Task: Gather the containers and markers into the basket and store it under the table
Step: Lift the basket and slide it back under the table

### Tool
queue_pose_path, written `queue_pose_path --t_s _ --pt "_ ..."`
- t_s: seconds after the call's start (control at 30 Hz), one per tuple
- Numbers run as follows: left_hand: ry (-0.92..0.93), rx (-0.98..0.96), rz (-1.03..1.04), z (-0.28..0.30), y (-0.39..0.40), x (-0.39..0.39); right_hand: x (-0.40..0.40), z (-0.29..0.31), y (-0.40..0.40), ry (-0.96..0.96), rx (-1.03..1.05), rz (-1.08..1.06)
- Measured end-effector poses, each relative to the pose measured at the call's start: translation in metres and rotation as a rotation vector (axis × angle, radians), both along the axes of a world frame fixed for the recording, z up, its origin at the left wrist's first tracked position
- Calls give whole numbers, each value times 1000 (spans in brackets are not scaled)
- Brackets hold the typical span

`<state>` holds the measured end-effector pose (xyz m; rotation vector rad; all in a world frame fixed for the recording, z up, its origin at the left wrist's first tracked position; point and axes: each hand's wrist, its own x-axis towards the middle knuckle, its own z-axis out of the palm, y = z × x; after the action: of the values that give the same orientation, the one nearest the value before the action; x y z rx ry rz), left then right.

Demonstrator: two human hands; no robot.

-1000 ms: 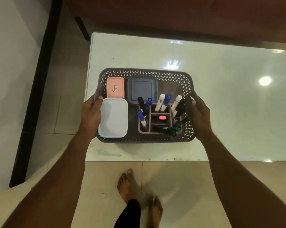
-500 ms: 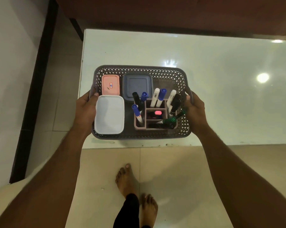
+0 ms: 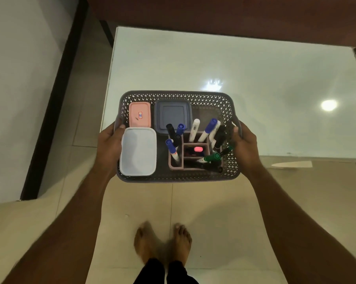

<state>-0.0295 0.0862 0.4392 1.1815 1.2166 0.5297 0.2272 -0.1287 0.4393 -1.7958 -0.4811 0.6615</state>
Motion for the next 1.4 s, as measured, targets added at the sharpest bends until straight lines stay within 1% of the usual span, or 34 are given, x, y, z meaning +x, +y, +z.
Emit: queue_pose_path --t_s 0.23,0.43,0.67,0.83,1.07,1.2,1.4 --pt "5 -12 -19 -10 -44 -44 -50 -16 -48 55 29 -16" --pt "-39 -21 -29 -17 -83 -97 -105 -26 -92 66 49 -20" --pt "20 -62 -40 -39 -120 -160 -163 -54 -132 105 -9 -44" --pt "38 -79 -27 -61 -139 -182 -185 -80 -149 156 -12 -43" --pt "43 -99 -3 -119 -136 -181 -185 -133 -146 162 6 -37" --pt "24 -82 2 -171 -120 -161 -165 -181 -128 153 -9 -33" --pt "-9 -44 2 -248 -93 -126 -129 -255 -96 146 -48 -86"
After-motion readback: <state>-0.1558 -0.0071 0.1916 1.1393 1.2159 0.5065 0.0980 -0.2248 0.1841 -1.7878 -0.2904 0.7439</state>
